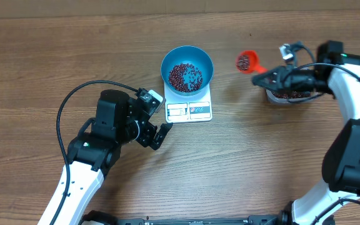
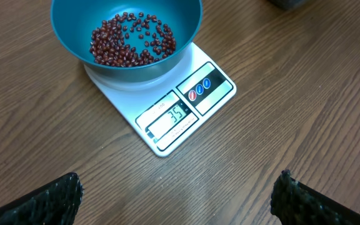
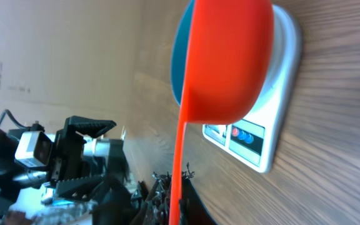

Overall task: Scoop item into bowl and weigh 150g on scale
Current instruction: 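Lift the filled scoop and carry it left over the teal bowl, then tilt the scoop with the right gripper to pour beans into the bowl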

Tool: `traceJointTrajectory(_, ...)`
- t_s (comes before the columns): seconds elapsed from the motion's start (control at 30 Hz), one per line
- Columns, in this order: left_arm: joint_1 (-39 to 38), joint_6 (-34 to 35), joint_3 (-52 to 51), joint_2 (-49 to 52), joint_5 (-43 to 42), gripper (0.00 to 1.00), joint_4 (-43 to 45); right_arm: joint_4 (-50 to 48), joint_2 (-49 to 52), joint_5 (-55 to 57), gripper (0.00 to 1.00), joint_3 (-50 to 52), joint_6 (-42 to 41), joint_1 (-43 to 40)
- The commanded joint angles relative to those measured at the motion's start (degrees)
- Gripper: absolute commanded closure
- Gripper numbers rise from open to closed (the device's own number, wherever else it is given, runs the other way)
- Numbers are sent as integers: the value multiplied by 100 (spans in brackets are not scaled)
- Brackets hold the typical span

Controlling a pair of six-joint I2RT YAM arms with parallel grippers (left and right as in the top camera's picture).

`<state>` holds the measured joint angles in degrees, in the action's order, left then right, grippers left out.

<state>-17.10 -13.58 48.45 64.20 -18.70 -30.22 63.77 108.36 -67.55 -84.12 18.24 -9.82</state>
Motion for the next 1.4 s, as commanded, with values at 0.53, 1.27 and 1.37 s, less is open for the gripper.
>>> traceJointTrajectory(0.53, 31, 94, -33, 31, -39, 1, 7, -2065, -234, 2094, 96, -184, -2267, 2149)
traceJointTrajectory(1.27, 31, 94, -33, 31, -39, 0, 7, -2098, -280, 6039, 96, -579, -1204, 3543)
traceJointTrajectory(1.37, 31, 94, -33, 31, -39, 0, 7, -2081, -289, 6439, 96, -603, -1167, 3689)
